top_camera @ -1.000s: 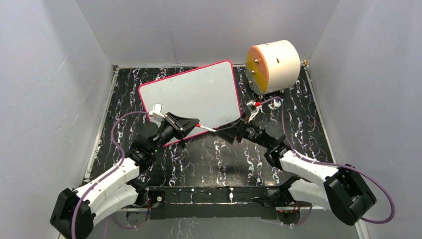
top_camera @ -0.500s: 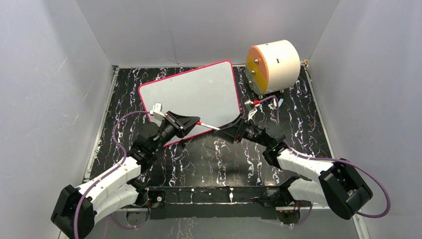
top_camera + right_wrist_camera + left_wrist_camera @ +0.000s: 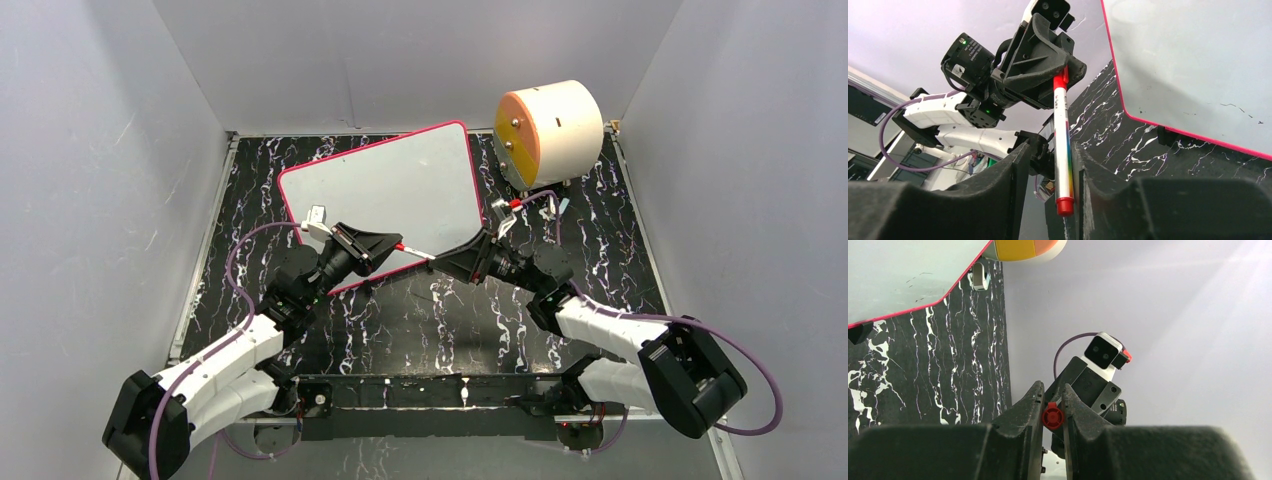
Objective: Write a sentence on the whiteboard
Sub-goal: Open the whiteboard marker at the center of the board.
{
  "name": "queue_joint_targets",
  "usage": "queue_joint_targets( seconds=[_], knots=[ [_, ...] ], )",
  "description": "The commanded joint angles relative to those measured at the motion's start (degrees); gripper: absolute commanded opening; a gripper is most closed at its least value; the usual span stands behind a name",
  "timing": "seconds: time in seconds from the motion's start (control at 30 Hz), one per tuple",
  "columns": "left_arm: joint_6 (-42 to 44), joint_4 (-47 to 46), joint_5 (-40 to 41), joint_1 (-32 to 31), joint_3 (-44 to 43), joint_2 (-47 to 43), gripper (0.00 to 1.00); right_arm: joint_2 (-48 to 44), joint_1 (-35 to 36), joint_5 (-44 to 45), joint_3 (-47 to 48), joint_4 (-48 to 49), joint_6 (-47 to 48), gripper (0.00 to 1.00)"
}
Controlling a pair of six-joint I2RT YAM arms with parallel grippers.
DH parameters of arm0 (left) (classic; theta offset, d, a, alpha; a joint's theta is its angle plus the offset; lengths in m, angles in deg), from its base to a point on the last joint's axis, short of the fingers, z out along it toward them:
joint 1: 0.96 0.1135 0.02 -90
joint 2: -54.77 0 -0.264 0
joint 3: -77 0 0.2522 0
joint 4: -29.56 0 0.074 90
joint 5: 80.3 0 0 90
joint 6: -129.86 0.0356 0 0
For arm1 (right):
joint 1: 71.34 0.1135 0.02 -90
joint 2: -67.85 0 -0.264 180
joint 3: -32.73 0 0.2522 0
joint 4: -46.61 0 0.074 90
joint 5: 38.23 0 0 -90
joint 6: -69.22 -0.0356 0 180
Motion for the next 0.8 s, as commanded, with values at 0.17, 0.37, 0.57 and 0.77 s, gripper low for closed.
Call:
queue_joint_targets(
  seconds=[0.17,0.37,0.57,0.77],
  knots=[
    [0.74,-1.53,0.75,-0.08,0.21,-0.30,0.00,0.14,-0.07,-0.49,1.99,4.64,-0.56,0.21],
    [-0.58,-1.95,2.90,-0.08,1.75,-1.84,0.00,-0.30,-0.03,0.27,1.15,4.92,-0.42,0.00],
    [-2.00,-2.71,6.84,-0.08,3.87,-4.68,0.00,-2.00,-0.03,0.79,0.36,2.50,1.16,0.00],
    [-1.68,-3.10,12.40,-0.08,5.29,-8.44,0.00,-4.73,-0.13,1.08,-1.06,-0.53,3.54,0.00]
  ],
)
